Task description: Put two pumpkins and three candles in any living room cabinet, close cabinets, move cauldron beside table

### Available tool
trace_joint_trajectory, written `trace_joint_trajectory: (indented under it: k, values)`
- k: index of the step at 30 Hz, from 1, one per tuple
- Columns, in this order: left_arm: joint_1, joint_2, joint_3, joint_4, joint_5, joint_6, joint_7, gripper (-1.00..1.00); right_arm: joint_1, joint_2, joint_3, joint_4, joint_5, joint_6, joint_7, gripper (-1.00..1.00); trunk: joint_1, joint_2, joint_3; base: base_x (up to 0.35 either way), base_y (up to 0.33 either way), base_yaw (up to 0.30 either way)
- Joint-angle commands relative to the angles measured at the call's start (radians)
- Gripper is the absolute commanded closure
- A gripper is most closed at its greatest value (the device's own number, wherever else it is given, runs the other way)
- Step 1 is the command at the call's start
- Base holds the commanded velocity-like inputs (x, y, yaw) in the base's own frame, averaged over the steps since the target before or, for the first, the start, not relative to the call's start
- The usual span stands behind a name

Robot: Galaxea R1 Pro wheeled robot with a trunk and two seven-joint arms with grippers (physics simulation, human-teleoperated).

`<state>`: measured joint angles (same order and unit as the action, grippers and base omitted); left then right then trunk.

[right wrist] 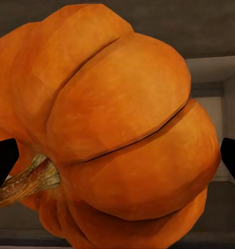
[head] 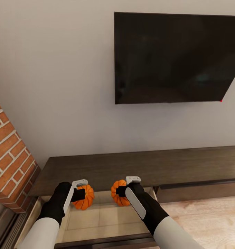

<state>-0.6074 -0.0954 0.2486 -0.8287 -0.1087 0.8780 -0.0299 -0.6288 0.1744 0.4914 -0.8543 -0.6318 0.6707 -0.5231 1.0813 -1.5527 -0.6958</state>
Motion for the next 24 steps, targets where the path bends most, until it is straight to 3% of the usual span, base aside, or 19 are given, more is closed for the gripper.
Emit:
trace_joint_trajectory:
  k: [1, 14, 19, 24]
  values:
    - [0.0, 0.0, 0.0, 0.0, -0.001, 0.0, 0.002, 1.0, 0.0, 0.0, 0.0, 0.0, 0.0, 0.0, 0.0, 1.0, 0.004, -0.007, -0.003, 0.0, 0.0, 0.0]
    - [0.007, -0.001, -0.002, 0.0, -0.002, 0.0, 0.002, 1.0, 0.0, 0.0, 0.0, 0.001, -0.001, 0.005, 0.0, 1.0, 0.054, -0.098, -0.044, 0.0, 0.0, 0.0]
    - [0.012, -0.002, -0.005, 0.014, -0.003, 0.007, 0.002, 1.0, 0.0, 0.0, -0.001, 0.001, -0.001, 0.095, 0.001, 1.0, 0.073, -0.133, -0.06, 0.0, 0.0, 0.0]
    - [0.012, -0.001, -0.005, 0.021, -0.003, 0.041, 0.001, 1.0, 0.0, 0.0, -0.002, 0.002, -0.002, 0.118, 0.002, 1.0, 0.092, -0.168, -0.075, 0.0, 0.0, 0.0]
